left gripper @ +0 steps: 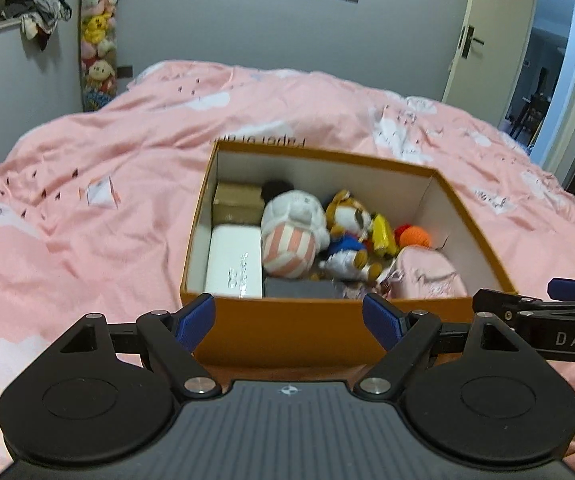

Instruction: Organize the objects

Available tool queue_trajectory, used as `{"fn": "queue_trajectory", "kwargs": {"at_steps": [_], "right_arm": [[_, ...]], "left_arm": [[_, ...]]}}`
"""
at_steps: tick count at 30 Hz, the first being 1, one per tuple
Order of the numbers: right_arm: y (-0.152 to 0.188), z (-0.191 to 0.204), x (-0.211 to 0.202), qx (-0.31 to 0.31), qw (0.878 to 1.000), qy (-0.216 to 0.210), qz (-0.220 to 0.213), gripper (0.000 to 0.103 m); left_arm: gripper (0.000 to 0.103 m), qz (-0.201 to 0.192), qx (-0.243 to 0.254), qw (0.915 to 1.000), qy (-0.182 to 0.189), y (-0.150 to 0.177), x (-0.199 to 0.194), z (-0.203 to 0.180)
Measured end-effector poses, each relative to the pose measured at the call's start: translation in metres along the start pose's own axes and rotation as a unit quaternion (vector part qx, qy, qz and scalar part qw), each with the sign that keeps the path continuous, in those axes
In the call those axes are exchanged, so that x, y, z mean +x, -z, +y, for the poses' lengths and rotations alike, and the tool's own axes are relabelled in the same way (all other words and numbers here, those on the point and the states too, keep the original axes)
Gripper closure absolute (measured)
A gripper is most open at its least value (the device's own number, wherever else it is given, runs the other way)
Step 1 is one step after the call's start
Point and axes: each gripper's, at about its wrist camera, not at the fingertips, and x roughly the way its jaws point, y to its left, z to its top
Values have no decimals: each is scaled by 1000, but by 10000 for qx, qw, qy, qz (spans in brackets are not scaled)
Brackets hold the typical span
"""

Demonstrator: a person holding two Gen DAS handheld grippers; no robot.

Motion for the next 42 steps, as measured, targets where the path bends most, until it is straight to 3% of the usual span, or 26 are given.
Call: {"fn": "queue_trajectory", "kwargs": {"at_steps": [6, 27, 42], "right_arm": [[3, -1, 8, 96, 9998, -87, 142, 1], [14, 6, 13, -59, 9993, -157, 334, 1], [16, 8, 16, -126, 9988, -190, 423, 1]], "left_arm": [[6, 176, -104, 9998, -54, 5, 8, 3], [6, 207, -34, 9998, 9, 8, 7, -2], [5, 354, 18, 9992, -203, 11, 11, -1]]}}
